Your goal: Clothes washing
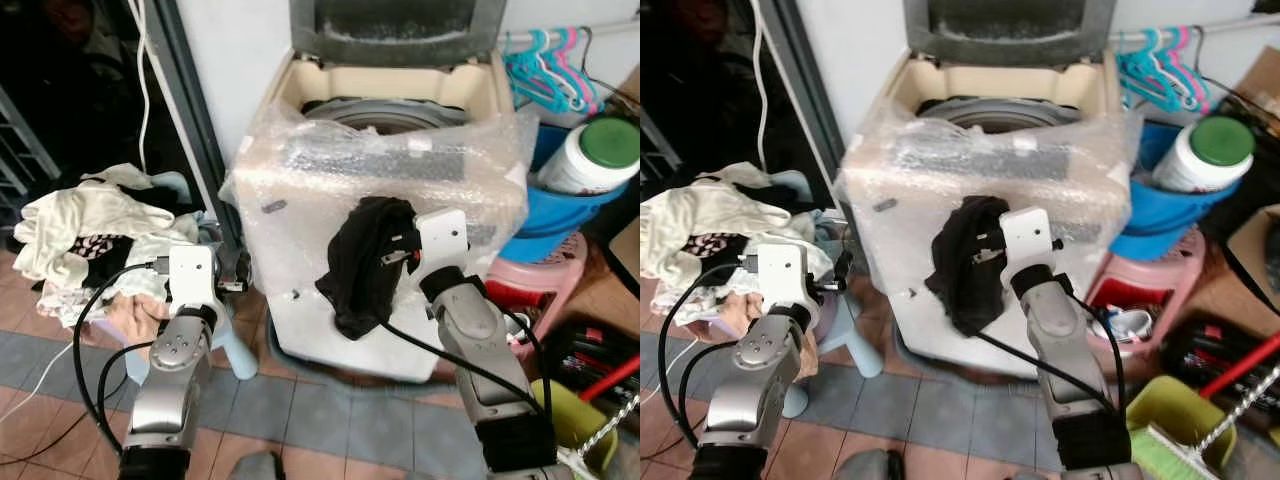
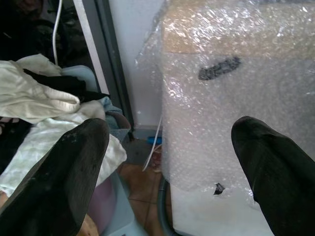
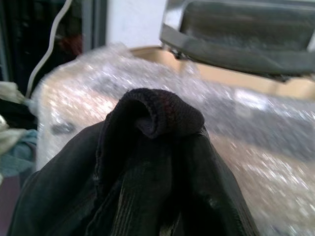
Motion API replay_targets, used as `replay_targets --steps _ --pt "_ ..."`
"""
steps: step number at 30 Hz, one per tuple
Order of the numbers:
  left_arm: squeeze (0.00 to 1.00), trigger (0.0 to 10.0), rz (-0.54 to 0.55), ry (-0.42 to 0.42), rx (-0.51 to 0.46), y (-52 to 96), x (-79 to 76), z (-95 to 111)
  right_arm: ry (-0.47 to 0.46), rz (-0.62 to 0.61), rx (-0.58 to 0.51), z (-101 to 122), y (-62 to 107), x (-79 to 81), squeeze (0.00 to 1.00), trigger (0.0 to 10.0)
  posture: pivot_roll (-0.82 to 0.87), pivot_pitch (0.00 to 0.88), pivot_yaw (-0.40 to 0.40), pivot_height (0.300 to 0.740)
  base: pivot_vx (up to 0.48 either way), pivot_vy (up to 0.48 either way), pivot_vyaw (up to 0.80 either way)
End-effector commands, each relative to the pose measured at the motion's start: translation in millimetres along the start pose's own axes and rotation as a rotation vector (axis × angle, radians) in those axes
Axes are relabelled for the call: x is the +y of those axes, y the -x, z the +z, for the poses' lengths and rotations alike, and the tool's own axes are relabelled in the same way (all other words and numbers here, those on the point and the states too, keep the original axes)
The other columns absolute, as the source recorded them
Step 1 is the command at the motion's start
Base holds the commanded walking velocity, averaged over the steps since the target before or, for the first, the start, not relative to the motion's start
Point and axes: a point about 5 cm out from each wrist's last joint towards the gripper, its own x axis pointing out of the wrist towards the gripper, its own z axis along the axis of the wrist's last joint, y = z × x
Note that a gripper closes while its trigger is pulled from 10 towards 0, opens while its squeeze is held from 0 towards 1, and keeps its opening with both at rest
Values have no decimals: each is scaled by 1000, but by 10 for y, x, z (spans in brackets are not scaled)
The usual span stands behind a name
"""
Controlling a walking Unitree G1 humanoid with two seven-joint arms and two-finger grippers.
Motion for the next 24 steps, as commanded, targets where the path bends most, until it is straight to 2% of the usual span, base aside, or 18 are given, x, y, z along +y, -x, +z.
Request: replay_targets --steps 1,5,10,12,14,16,17,18,19,21,22,23,24 --pt "0 10000 14 2 -7 -11 36 17 20 54 -88 184 -66 60 0 10000 -30 0 79 740 322 0 500" --pt "0 10000 11 -1 -6 -14 39 14 31 99 -125 258 -111 81 0 10000 -33 0 84 740 365 0 477" --pt "0 10000 5 -1 -1 -25 28 2 74 125 -164 364 -255 7 0 10000 -35 0 87 740 387 0 346" --pt "0 10000 2 -1 0 -28 24 1 83 117 -172 411 -326 -30 0 10000 -35 0 87 740 384 0 0" --pt "0 10000 0 -2 1 -29 22 1 42 88 -180 483 -399 -80 0 10000 -35 0 87 740 386 0 0" --pt "0 10000 -2 -3 2 -33 19 -2 43 70 -193 562 -463 -119 0 10000 -38 0 91 740 382 0 0" --pt "0 10000 -4 -3 3 -43 13 -5 38 32 -238 778 -617 -226 0 10000 -43 0 92 740 375 0 0" --pt "0 10000 -5 -3 5 -47 12 -7 49 11 -268 910 -696 -290 0 10000 -43 0 92 740 345 0 0" --pt "0 10000 -14 -1 -8 -54 0 7 61 -74 -369 1317 -860 -507 0 10000 -44 0 94 740 0 0 0" --pt "0 10000 -19 -3 -12 -58 -8 14 65 -121 -414 1499 -909 -608 0 10000 -44 0 94 740 0 0 0" --pt "0 10000 -16 -1 -10 -60 -14 11 86 -229 -498 1771 -910 -809 0 10000 -38 0 88 740 0 0 0" --pt "0 10000 -12 1 -9 -60 -15 9 93 -263 -523 1855 -897 -880 0 10000 -35 0 83 740 0 0 0" --pt "0 10000 -5 2 -8 -63 -13 4 98 -259 -499 1799 -898 -894 0 10000 -33 0 75 740 0 0 0"
